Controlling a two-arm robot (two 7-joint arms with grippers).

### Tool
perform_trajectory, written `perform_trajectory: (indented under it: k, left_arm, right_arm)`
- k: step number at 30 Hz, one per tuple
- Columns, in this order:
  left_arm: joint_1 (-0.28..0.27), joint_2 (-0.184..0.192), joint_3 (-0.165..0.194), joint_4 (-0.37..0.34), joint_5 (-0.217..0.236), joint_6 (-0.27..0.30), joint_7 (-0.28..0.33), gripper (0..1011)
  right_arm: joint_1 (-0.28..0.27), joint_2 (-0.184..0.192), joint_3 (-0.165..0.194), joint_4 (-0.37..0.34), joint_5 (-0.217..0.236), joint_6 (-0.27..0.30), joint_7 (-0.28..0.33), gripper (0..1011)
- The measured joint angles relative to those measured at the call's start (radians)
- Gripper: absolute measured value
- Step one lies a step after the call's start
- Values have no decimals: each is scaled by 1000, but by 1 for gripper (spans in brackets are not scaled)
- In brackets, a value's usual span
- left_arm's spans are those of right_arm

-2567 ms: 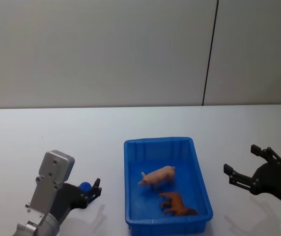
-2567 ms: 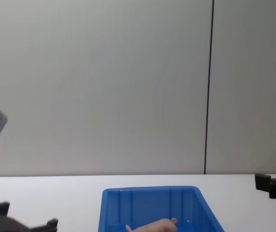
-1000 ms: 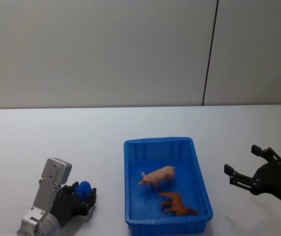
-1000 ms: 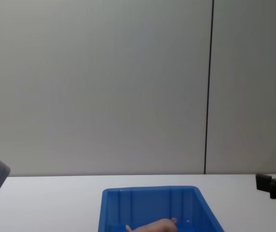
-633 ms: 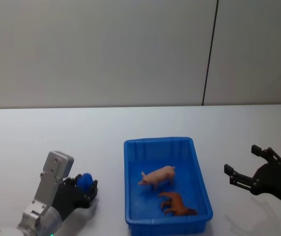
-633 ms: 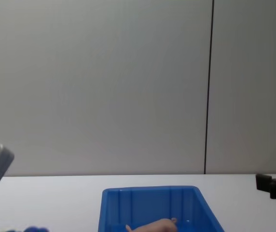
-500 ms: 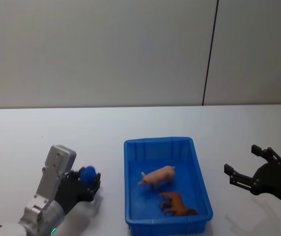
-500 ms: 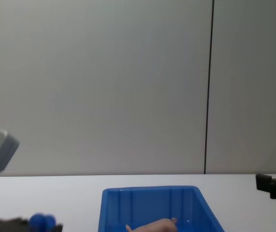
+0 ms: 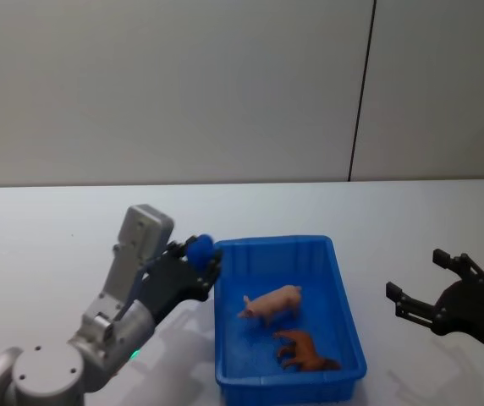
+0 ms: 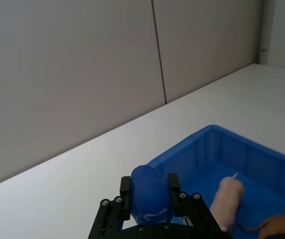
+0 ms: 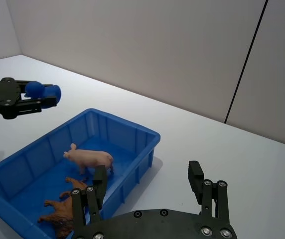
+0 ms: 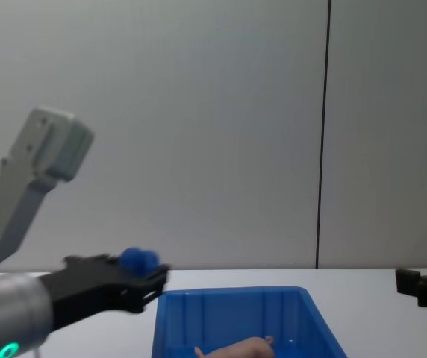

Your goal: Pick up the two dolls from the table and place them into the box.

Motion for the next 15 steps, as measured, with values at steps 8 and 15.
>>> perform_trajectory:
  k: [8,15]
  left_arm:
    - [-47,-58,25,8,29,-12,-39,676]
    - [-76,-93,40,22,43,-25,-64,867]
  right_arm:
    - [0,0,0,0,0,0,0,1001]
    - [0,0,0,0,0,0,0,1001]
